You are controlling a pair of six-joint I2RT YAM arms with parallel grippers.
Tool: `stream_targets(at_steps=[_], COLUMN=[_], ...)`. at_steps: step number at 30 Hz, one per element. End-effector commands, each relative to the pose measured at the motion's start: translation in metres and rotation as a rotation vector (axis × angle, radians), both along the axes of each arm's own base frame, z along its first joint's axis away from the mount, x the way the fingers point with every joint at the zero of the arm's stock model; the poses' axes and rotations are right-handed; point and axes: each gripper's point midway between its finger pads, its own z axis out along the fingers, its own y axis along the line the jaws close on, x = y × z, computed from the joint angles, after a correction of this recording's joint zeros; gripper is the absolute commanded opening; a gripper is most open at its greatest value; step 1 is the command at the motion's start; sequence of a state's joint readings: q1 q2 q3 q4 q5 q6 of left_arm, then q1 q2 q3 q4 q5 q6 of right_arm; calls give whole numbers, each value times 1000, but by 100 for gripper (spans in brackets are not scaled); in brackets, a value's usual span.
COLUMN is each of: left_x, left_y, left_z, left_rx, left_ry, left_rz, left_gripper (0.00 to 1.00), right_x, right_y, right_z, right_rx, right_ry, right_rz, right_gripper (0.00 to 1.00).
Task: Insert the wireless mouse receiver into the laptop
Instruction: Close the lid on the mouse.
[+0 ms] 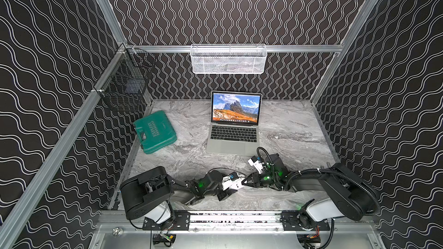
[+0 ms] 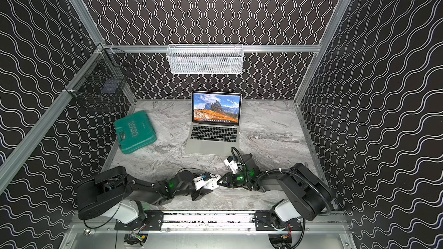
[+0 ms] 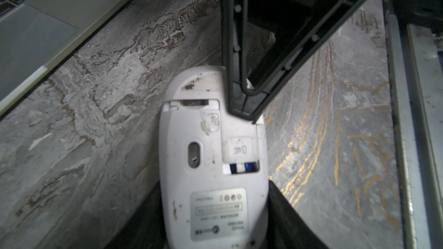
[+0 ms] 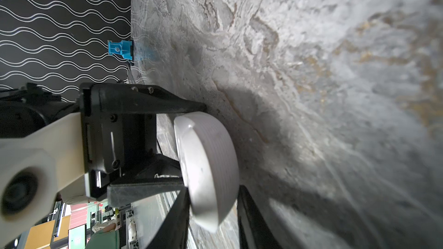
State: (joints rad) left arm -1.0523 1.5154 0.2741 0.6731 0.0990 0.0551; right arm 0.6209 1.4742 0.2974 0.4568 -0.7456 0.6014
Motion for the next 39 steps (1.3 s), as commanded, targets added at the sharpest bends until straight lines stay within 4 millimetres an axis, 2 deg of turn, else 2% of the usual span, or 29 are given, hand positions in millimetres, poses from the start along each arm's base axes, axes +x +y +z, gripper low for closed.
stream_targets(at_steps=[1,9,12,15,18,20,25,26,30,34,39], left_x=[-16,-16,-14,-14,-14,-14,-13,-14,-13,-14,-13], left_y=[14,9,10,12,14,14,13,14,15,15,13], left_z=[-23,-21,-22,-25,-26,-27,-27,-27,-27,-28,-28], left_rx=[90,74,79,89,96,100,100,101,104,102,99], left_ry=[88,84,88,89,91,92,88,89,89,89,91], left_rz=[-27,-41,-26,-17,-14,-15,-17,-17,-12,-12,-14], left_gripper=[18,18,18,18,18,18,17,17,17,17,17], right_x=[1,-4,-3,5,17,22,25,24,22,18,5], right_y=[-5,2,-2,-7,-14,-16,-8,-7,-8,-9,-3], right_z=[-6,-9,-6,7,16,19,25,24,23,20,8], right_rx=[-45,-15,-44,-96,-166,-192,-167,-163,-162,-159,-140], right_ry=[-11,35,11,-49,-95,-108,-98,-95,-91,-75,-20], right_rz=[0,36,38,20,-14,-28,-13,-11,-12,-5,19], right_gripper=[29,38,53,70,72,67,36,32,25,23,20])
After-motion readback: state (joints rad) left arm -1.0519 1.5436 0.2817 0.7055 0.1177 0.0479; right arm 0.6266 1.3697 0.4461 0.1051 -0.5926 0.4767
